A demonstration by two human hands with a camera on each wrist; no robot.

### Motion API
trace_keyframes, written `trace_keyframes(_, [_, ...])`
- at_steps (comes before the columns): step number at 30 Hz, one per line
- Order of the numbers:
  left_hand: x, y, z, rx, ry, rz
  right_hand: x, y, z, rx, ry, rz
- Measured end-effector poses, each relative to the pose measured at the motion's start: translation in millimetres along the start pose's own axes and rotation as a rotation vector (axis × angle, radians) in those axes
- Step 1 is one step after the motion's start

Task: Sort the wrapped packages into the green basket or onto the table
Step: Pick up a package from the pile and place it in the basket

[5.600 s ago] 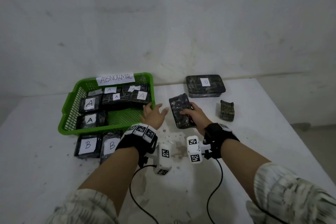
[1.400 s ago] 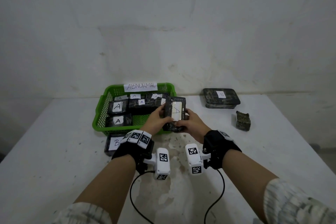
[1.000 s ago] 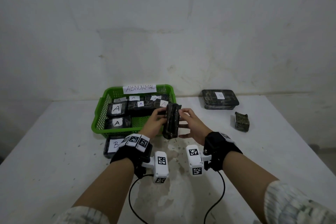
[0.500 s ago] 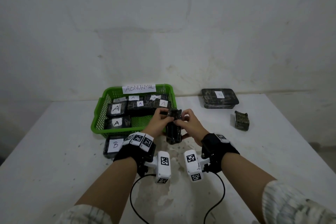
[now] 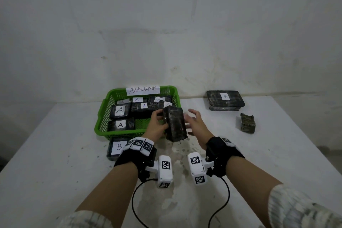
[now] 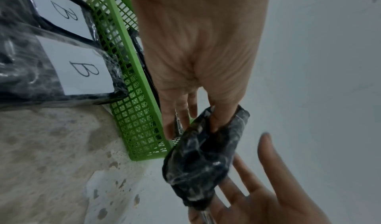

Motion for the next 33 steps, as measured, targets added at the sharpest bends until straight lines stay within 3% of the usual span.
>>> trace_keyframes(3, [-5.4, 5.6, -9.0, -0.011, 0.05, 0.001, -7.4, 2.3, 3.5, 0.049, 0.109, 0.001])
trace_keyframes(7, [-3.8, 10.9, -23.0, -0.043, 0.089, -0.046, -3.8, -1.5, 0.0, 0.032, -0.042, -0.09])
trace_keyframes(14, [15.1, 6.3, -15.0, -0.008, 0.149, -0.128, 32.6, -17.7, 12.4, 0.227, 0.19, -0.331])
trace_keyframes(17, [11.6, 6.4, -11.9, 0.004, 0.153, -0.091, 32.5, -14.6, 15.1, 0.255, 0.181, -0.288])
trace_keyframes(20, [7.1, -2.4, -5.2, -0.064, -0.04, -0.048, 21.3, -9.4, 12.8, 0.191, 0.112, -0.205])
trace_keyframes(22, [12.1, -5.9, -1.9, -0.103, -0.128, -0.098, 17.7, -8.5, 14.9, 0.181, 0.102, -0.197])
trace_keyframes(33, [15.5, -2.4, -2.7, -0.032, -0.094, -0.129, 20.4, -12.1, 14.0, 0.122, 0.069, -0.254])
Point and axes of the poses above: each hand's wrist, its own y-axis towards the middle knuckle, its own x-axis out of the palm, z = x × y, the point moved 9 cm from there along y, towards the middle knuckle, and after that the axes turned 1 degree about -y, right-handed, at the moved point
